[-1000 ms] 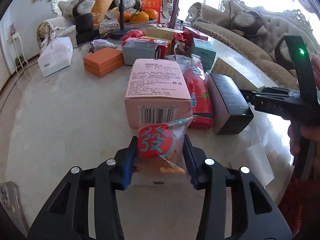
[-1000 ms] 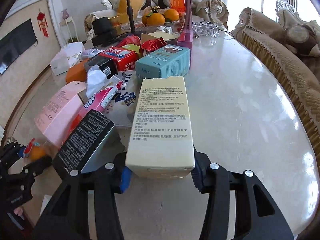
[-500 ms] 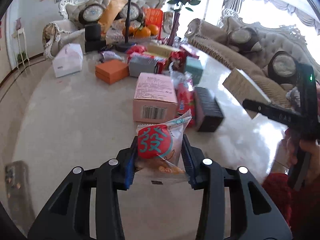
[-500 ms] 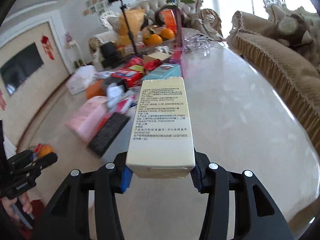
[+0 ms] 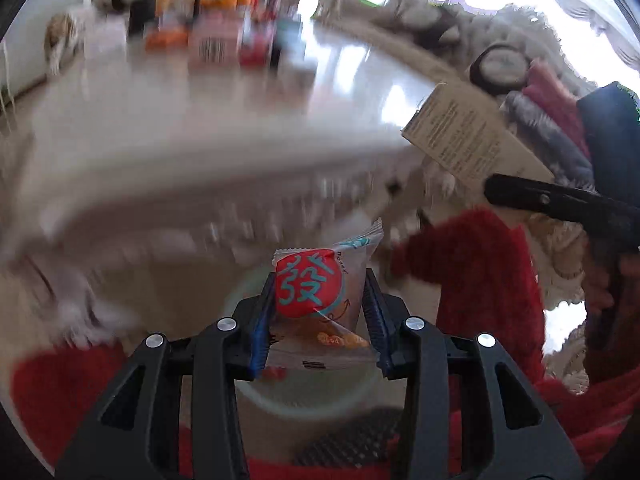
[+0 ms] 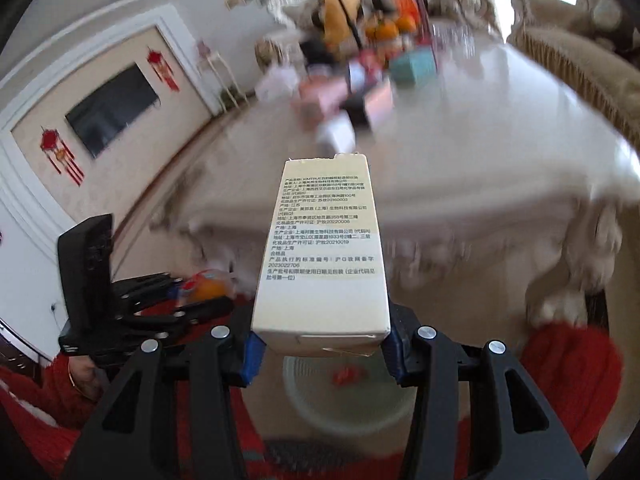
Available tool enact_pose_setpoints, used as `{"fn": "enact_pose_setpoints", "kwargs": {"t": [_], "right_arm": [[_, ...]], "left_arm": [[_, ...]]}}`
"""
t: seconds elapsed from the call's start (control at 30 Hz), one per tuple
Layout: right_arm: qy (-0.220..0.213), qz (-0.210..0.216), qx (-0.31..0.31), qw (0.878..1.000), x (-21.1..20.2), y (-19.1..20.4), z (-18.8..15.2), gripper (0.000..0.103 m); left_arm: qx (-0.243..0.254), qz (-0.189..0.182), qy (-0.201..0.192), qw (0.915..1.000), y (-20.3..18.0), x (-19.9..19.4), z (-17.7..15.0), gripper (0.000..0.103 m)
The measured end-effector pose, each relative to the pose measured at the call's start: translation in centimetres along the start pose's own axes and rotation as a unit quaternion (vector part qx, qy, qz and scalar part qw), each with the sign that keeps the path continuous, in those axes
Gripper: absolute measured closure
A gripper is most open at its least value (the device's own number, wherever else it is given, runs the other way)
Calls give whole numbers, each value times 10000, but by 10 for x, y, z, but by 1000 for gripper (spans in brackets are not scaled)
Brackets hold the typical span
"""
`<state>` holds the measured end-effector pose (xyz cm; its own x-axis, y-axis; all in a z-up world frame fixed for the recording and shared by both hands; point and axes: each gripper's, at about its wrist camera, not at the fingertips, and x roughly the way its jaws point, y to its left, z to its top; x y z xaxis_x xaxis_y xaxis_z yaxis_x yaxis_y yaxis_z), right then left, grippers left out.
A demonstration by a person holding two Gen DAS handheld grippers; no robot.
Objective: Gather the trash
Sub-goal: 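Carry both items over the wastebasket and open both tools to drop them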
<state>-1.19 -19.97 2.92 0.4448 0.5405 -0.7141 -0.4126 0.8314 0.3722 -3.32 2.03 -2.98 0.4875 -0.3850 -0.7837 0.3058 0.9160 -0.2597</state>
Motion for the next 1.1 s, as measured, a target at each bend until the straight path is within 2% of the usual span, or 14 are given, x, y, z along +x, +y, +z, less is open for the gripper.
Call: {"fn": "enact_pose_setpoints", "kwargs": {"t": [0.2,0.27,0.3,0.33,0.37,0.4,0.43,0.5,0.63,0.73,0.9,1.0,1.1], "right_arm": [[1034,-396,378,9931,78,-21,-48,57],[1360,-614,259,9885,110,-24,-59,57],[1429,-645,229,9874,117,-24,-63,57],[1569,-687,145,9851,130,-24,-67,56],[1739,-723,64,9821,142,-23,-71,56],[1836,-788,23,9798,149,-22,-75,55],[1877,-821,-30,9788,152,-20,-78,47],[1907,-888,-110,9776,156,-17,-81,39],[1630,-1061,-35,9809,134,-21,-76,38],[1340,-1043,4,9855,115,-20,-72,38],[894,-1035,176,9904,86,-21,-51,38],[352,-1025,225,9939,62,-16,-34,38],[-172,-1017,131,9946,42,-5,-17,38]], "left_arm": [[-133,125,889,9959,14,76,-30,62],[-154,81,1091,9939,17,94,-35,59],[-215,20,1189,9927,19,103,-39,50],[-321,-44,1249,9916,22,111,-44,32],[-386,-26,1255,9913,25,116,-47,25],[-463,23,1227,9914,27,119,-50,20],[-489,21,1265,9908,29,121,-52,20],[-509,61,1338,9897,30,123,-56,20],[-667,241,1130,9911,39,113,-58,16],[-730,211,982,9923,41,103,-55,15],[-515,324,962,9935,36,96,-47,15],[-439,423,665,9959,33,64,-37,15],[-505,182,7,9986,33,12,-12,15]]}}
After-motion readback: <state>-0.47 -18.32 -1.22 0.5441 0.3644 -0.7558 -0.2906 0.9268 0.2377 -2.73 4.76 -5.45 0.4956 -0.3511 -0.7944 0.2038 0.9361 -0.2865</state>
